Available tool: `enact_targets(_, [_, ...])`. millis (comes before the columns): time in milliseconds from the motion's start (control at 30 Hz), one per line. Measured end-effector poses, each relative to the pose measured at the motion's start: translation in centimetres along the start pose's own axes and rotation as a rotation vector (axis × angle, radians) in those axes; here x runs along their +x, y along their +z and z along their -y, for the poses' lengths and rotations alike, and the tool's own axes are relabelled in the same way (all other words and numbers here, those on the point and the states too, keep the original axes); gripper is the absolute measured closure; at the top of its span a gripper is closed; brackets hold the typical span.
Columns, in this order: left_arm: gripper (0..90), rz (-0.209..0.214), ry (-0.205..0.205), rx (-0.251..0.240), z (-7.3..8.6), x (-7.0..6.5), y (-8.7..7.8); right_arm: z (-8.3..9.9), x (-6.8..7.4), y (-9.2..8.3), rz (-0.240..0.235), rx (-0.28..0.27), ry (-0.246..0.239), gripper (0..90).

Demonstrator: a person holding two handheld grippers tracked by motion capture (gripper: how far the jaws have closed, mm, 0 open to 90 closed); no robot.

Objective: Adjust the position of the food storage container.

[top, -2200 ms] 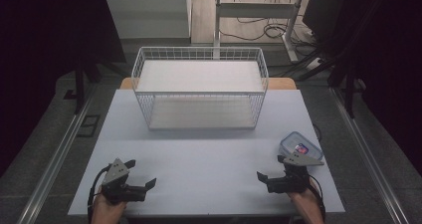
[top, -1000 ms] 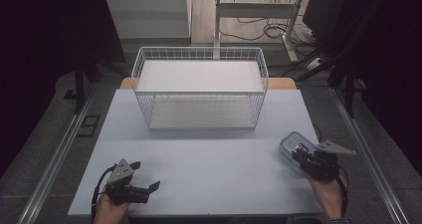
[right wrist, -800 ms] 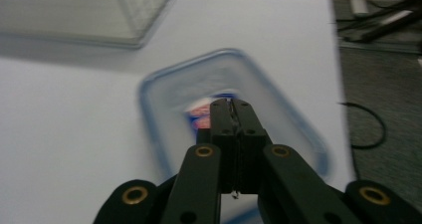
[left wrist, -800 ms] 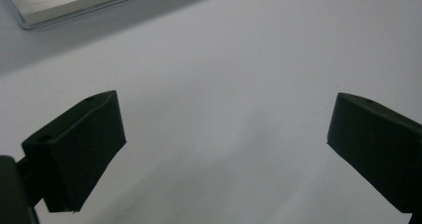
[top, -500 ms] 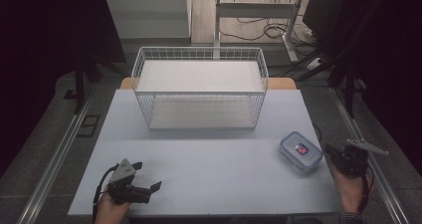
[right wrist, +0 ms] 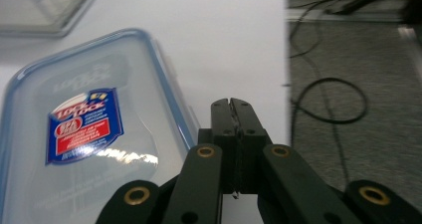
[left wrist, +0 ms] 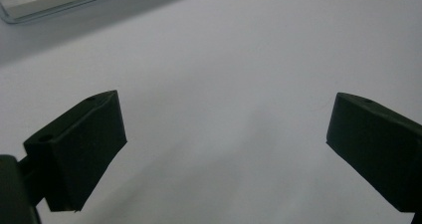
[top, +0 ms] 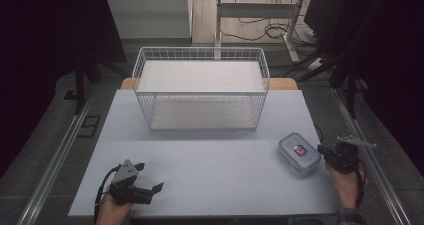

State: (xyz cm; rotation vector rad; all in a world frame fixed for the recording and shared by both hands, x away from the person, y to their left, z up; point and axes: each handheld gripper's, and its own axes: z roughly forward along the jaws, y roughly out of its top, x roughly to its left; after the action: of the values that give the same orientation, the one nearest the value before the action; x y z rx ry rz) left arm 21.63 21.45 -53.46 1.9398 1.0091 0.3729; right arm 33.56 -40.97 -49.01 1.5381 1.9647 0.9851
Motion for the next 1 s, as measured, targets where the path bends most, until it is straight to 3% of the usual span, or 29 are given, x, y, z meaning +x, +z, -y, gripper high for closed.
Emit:
enact_targets(267, [2.0, 0.0, 0.002, 0.002, 0.0, 0.0, 0.1, -0.6, 3.7, 1.3, -0.115, 0.045, -0.06, 89.5])
enact_targets(467, [2.1, -0.002, 0.004, 0.004, 0.0, 0.0, 0.1, -1.0, 5.3, 2.0, -0.158, 0.055, -0.078, 89.5])
enact_targets(600, [2.3, -0.003, 0.002, 0.001, 0.0, 0.0, 0.1, -1.3, 7.1, 2.8, -0.206, 0.071, -0.091, 89.5])
enact_targets(633, [2.3, -0.002, 0.0, 0.001, 0.0, 0.0, 0.1, -1.5, 8.1, 3.2, -0.227, 0.078, -0.106, 89.5])
enact_targets(700, [2.3, -0.004, 0.001, 0.001, 0.0, 0.1, 0.1, -1.6, 8.6, 3.4, -0.234, 0.084, -0.113, 89.5])
enact_targets(833, [2.4, 0.003, -0.007, 0.005, 0.0, 0.0, 0.2, -2.0, 11.6, 4.3, -0.279, 0.109, -0.158, 89.5])
enact_targets(867, [2.7, 0.005, -0.011, 0.006, 0.0, 0.0, 0.2, -2.2, 13.3, 4.9, -0.311, 0.121, -0.172, 89.5])
enact_targets(933, [2.7, 0.007, -0.016, 0.007, 0.0, 0.0, 0.2, -2.3, 14.0, 5.1, -0.323, 0.125, -0.177, 89.5])
enact_targets(1000, [2.8, 0.009, -0.018, 0.011, -0.1, -0.1, 0.2, -2.4, 16.1, 5.7, -0.358, 0.131, -0.206, 89.5])
